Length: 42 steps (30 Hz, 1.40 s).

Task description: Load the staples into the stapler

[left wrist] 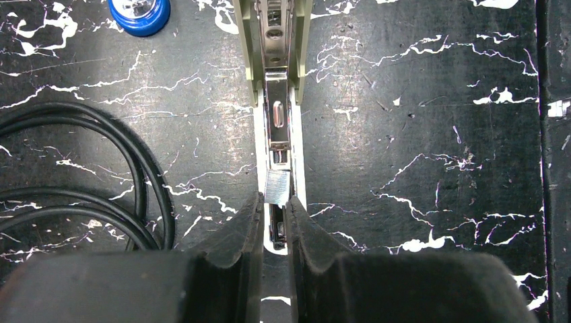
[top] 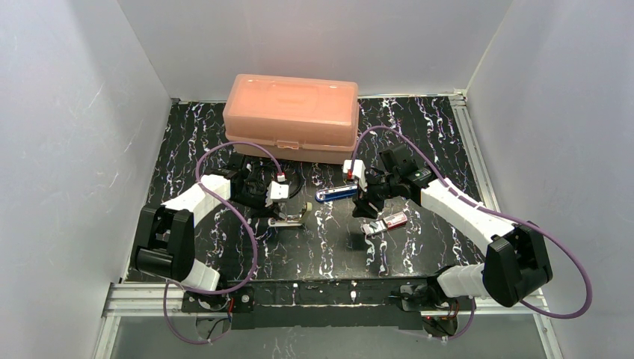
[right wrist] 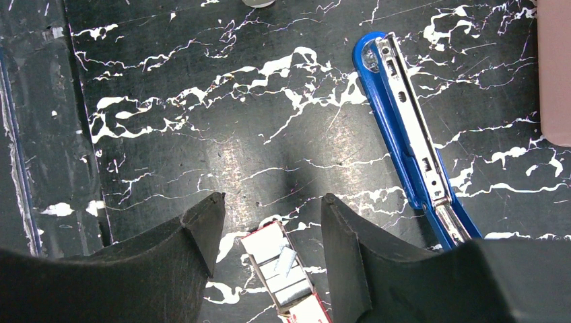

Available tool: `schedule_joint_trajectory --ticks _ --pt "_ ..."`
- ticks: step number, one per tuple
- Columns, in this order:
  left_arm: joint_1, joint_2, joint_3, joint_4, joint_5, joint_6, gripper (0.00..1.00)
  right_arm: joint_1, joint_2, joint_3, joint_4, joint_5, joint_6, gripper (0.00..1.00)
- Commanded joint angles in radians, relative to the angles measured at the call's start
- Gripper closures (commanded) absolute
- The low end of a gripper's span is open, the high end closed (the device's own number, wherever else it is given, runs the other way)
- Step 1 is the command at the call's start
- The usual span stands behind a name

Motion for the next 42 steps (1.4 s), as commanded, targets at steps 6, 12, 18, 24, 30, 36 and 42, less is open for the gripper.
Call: schedule_joint_trajectory --ticks 6,12,18,24,30,36,42 --pt "-0.014 -0.011 -0.006 -0.013 -0.006 -0.012 1.0 -0.006 0.01 -0.005 0.016 -0.019 -0.011 0.38" --pt "-0.02 -0.002 0.001 -0.013 -0.015 -0.016 1.0 -0.005 0.01 -0.007 0.016 -0.017 -0.013 0.38" --pt "-0.027 0.002 0.002 -0.012 -0.02 -0.02 1.0 -0.005 0.005 -0.011 0.015 -0.015 -0.014 0.38" --pt "-0.034 0.005 0.003 -0.013 -0.028 -0.021 1.0 -0.006 0.004 -0.01 0.014 -0.015 -0.013 0.38" --pt "-0.039 0.006 0.004 -0.012 -0.036 -0.021 1.0 -0.004 0.003 -0.01 0.014 -0.013 -0.014 0.38" --pt "-0.045 0.008 -0.001 -0.012 -0.055 -0.02 1.0 -0.006 0.004 -0.011 0.013 -0.013 -0.013 0.38" --pt "-0.048 0.003 -0.006 -0.005 -0.067 -0.036 1.0 -0.005 0.007 -0.009 0.013 -0.012 -0.013 0.38"
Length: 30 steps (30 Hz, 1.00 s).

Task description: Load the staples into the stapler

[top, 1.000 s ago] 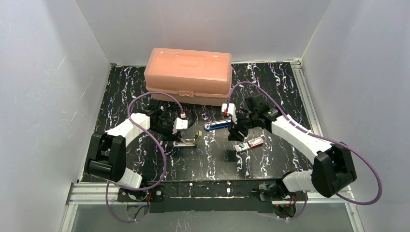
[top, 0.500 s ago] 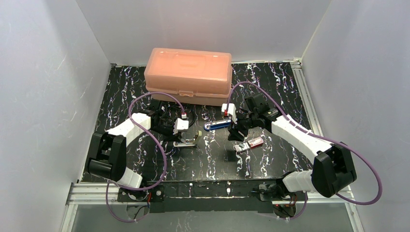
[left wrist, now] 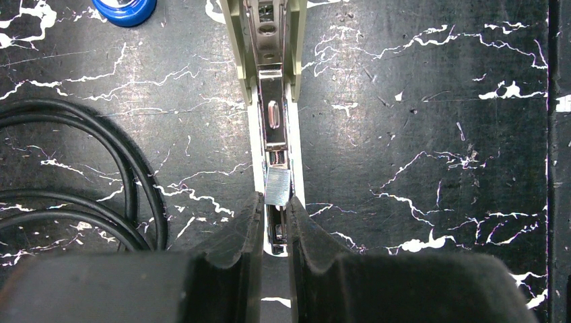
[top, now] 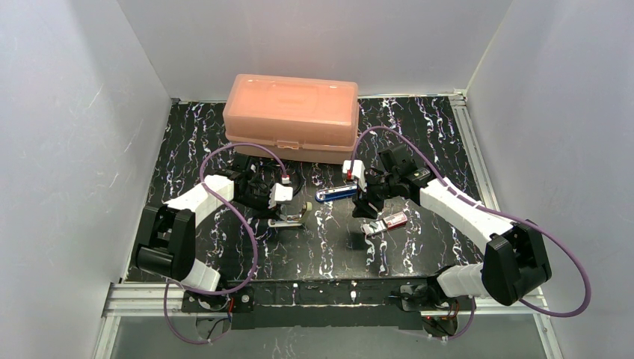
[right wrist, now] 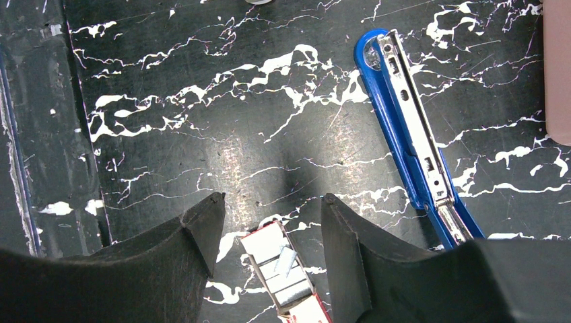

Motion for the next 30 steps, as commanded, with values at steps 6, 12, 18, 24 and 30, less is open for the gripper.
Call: schedule_joint_trajectory --ticks 6,12,18,24,30 --pt "-0.008 -0.031 -0.002 0.006 -0.024 -0.069 1.0 -0.005 -0.004 -0.011 0.011 -0.012 -0.009 0.38" --pt "-0.008 -0.069 -0.006 0.006 -0.023 -0.097 1.0 -0.004 -0.004 -0.01 0.012 -0.014 -0.009 0.38" --pt "-0.008 -0.119 -0.032 0.037 -0.007 -0.138 1.0 -0.006 -0.009 -0.012 0.009 -0.013 -0.011 0.38" --pt "-0.008 -0.101 -0.031 0.023 -0.016 -0.125 1.0 -0.006 -0.01 -0.012 0.009 -0.016 -0.011 0.38" --pt "-0.008 -0.068 -0.017 0.006 -0.018 -0.086 1.0 -0.005 -0.01 -0.012 0.009 -0.014 -0.011 0.38"
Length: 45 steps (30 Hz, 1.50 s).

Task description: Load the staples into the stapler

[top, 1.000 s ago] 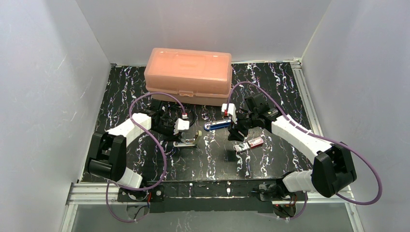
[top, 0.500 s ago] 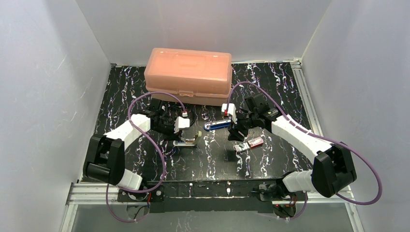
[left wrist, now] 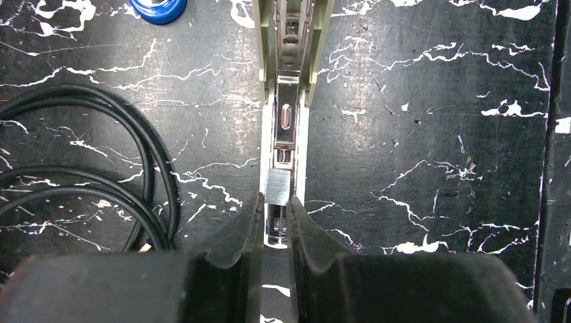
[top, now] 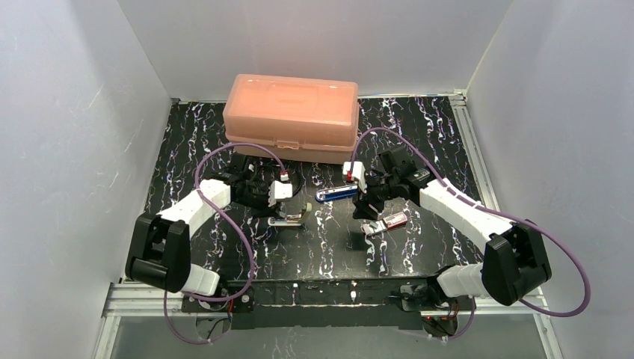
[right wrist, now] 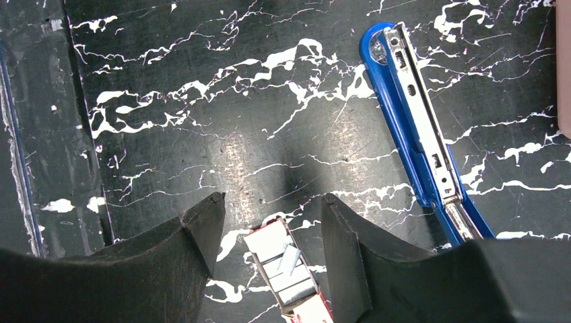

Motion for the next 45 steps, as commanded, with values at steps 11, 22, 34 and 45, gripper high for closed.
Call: schedule_joint_trajectory --ticks 11,22,34,45 --pt "-0.003 0.057 0.022 -0.056 0.012 0.053 1.0 -0.006 -0.004 -0.002 0.01 -0.014 -0.012 0.38" --pt "-0.003 0.047 0.03 -0.061 0.032 0.062 1.0 -0.006 -0.006 -0.007 0.01 -0.011 -0.013 0.38" --pt "-0.001 0.031 0.041 -0.074 0.061 0.068 1.0 -0.006 -0.004 -0.011 0.011 -0.008 -0.015 0.38" --pt "-0.001 0.068 0.043 -0.057 0.029 0.076 1.0 -0.006 -0.002 -0.011 0.009 -0.008 -0.015 0.38"
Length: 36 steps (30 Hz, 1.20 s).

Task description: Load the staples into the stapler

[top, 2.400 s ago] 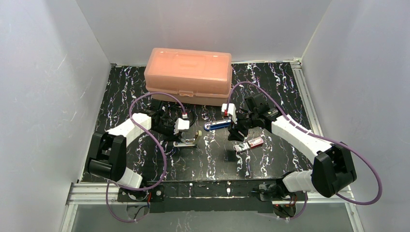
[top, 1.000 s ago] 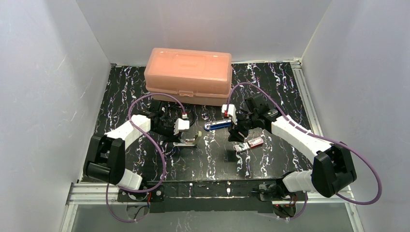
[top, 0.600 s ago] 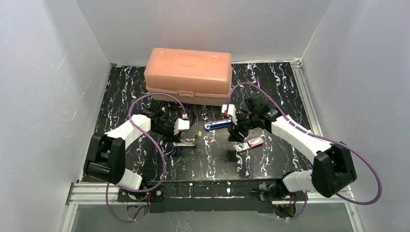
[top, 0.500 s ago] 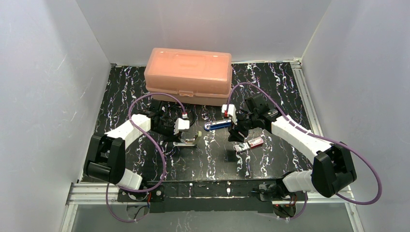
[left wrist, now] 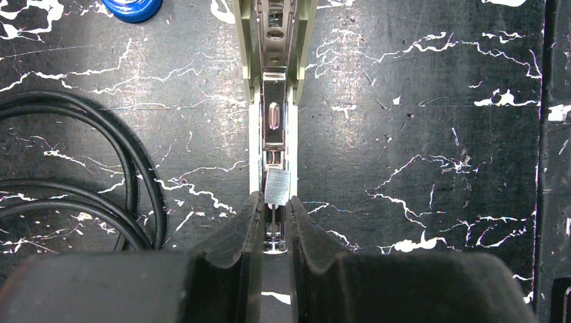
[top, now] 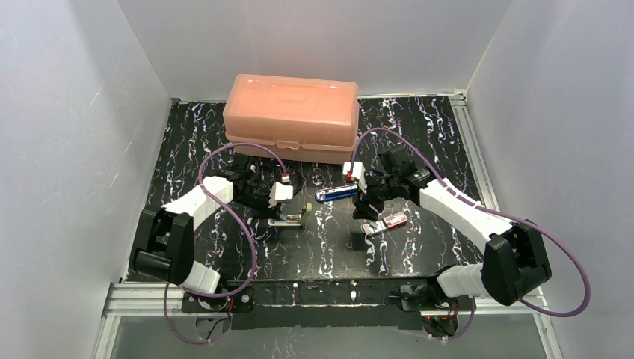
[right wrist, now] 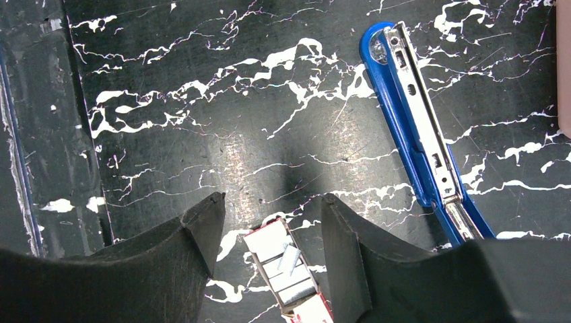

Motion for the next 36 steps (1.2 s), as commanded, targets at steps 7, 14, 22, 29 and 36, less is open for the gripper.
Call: schedule_joint_trajectory --ticks 7,14,22,29,36 --pt "-0.001 0.015 0.029 -0.016 0.012 0.015 1.0 -0.006 0.001 -0.007 0.008 -0.009 -0.014 0.38" --pt "0.001 0.0 0.036 -0.022 0.035 0.014 1.0 -0.005 0.003 -0.009 0.007 -0.009 -0.015 0.38" --pt "0.009 -0.007 0.041 -0.039 0.036 0.028 1.0 -0.006 0.001 -0.009 0.007 -0.009 -0.016 0.38" --pt "0.009 0.011 0.043 -0.043 0.029 0.045 1.0 -0.005 0.002 -0.009 0.005 -0.009 -0.017 0.38" --pt "0.009 0.034 0.049 -0.049 0.017 0.063 1.0 -0.006 0.005 -0.008 0.005 -0.009 -0.016 0.38"
